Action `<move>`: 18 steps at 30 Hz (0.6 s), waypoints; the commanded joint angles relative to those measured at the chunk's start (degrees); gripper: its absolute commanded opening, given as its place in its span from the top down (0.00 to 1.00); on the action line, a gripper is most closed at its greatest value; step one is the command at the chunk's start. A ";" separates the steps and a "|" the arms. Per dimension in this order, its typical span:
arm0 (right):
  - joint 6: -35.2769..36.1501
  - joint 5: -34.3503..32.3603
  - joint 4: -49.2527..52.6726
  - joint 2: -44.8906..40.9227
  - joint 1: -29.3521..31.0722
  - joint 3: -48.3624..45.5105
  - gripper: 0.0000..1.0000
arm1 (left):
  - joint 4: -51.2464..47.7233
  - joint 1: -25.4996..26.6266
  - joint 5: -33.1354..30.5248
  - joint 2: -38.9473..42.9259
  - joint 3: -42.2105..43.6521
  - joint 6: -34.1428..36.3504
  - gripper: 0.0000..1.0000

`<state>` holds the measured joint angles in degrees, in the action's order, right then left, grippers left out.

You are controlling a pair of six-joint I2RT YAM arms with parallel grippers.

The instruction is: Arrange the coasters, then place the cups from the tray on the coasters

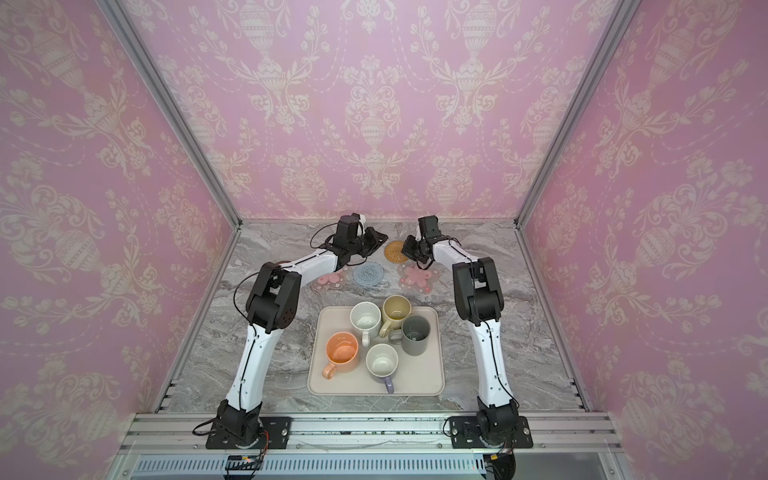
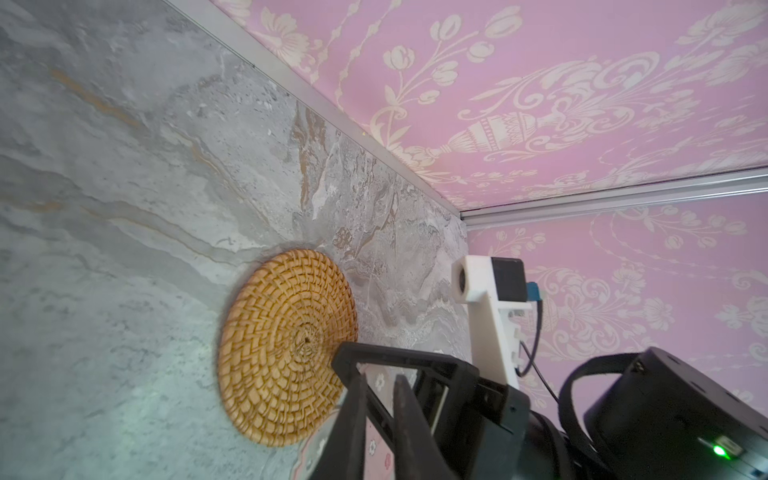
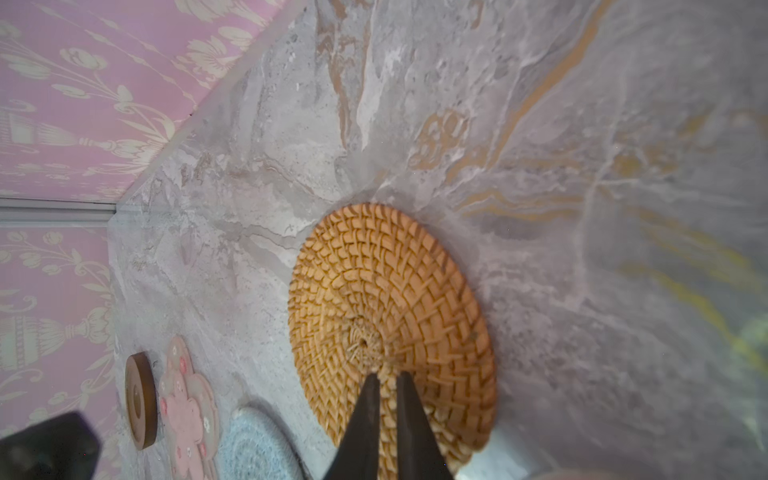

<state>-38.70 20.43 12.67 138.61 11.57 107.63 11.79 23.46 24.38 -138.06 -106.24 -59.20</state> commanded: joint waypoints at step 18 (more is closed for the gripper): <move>-1.30 -8.57 11.71 5.42 -2.51 9.96 0.89 | -10.90 0.09 -3.41 11.21 5.18 11.96 0.83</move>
<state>-39.11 16.34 19.64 143.02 11.33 117.16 4.21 23.46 23.03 -130.19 -102.30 -50.98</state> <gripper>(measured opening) 0.107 0.166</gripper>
